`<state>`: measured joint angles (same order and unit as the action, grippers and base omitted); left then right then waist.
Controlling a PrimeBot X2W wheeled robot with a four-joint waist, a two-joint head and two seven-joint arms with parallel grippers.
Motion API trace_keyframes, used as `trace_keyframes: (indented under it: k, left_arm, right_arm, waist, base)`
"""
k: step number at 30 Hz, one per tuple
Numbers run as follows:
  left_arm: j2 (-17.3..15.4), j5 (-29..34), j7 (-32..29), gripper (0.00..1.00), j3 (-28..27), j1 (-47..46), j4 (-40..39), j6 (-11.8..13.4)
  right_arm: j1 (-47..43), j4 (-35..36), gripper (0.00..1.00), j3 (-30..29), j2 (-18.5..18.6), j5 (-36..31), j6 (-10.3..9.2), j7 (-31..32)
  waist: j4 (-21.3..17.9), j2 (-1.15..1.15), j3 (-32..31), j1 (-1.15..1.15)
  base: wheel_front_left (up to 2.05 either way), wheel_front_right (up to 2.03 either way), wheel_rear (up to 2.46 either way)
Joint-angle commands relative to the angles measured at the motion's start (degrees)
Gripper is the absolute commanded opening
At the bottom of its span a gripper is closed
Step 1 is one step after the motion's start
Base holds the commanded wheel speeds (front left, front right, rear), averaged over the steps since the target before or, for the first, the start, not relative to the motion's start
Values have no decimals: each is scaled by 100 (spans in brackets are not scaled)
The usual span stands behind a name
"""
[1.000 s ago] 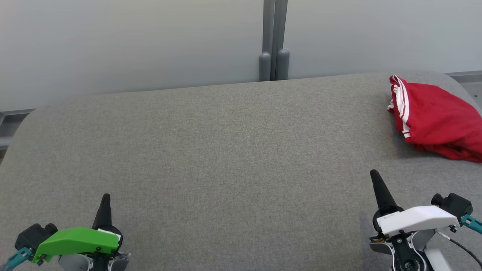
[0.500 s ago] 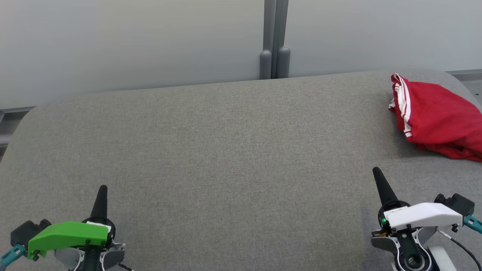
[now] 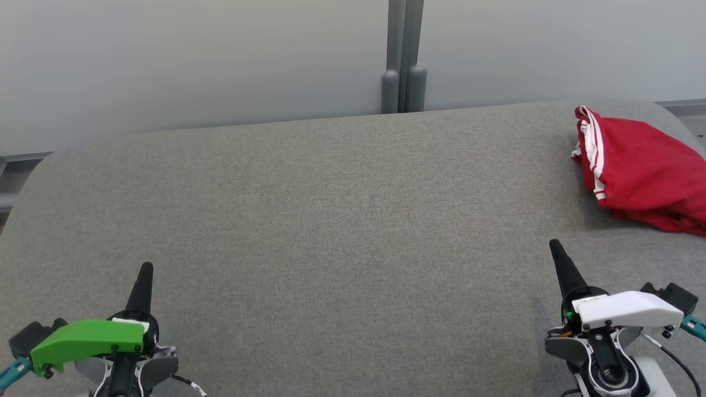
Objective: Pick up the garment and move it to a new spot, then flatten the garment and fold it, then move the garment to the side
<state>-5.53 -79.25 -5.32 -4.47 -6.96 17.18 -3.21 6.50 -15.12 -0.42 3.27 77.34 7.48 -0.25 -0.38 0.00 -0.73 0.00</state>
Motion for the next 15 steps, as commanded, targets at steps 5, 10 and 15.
trace_keyframes:
  k: [5, 10, 15]
  left_arm:
    - [35, -273, -106, 0, -147, -200, 33, -119]
    - [70, -450, -176, 0, -234, -258, 64, -177]
    - [95, -592, -231, 0, -292, -291, 87, -220]
  right_arm:
    - [153, -35, 0, -52, 15, 326, 3, 59]
    - [202, -71, 0, -80, 11, 554, 3, 86]
    - [228, -100, 0, -104, 9, 712, 3, 113]
  waist:
    - [6, 0, 17, 0]
    - [11, 0, 31, 0]
    - [15, 0, 43, 0]
  base:
    - [0, 0, 0]
    - [0, 0, 0]
    - [0, 0, 0]
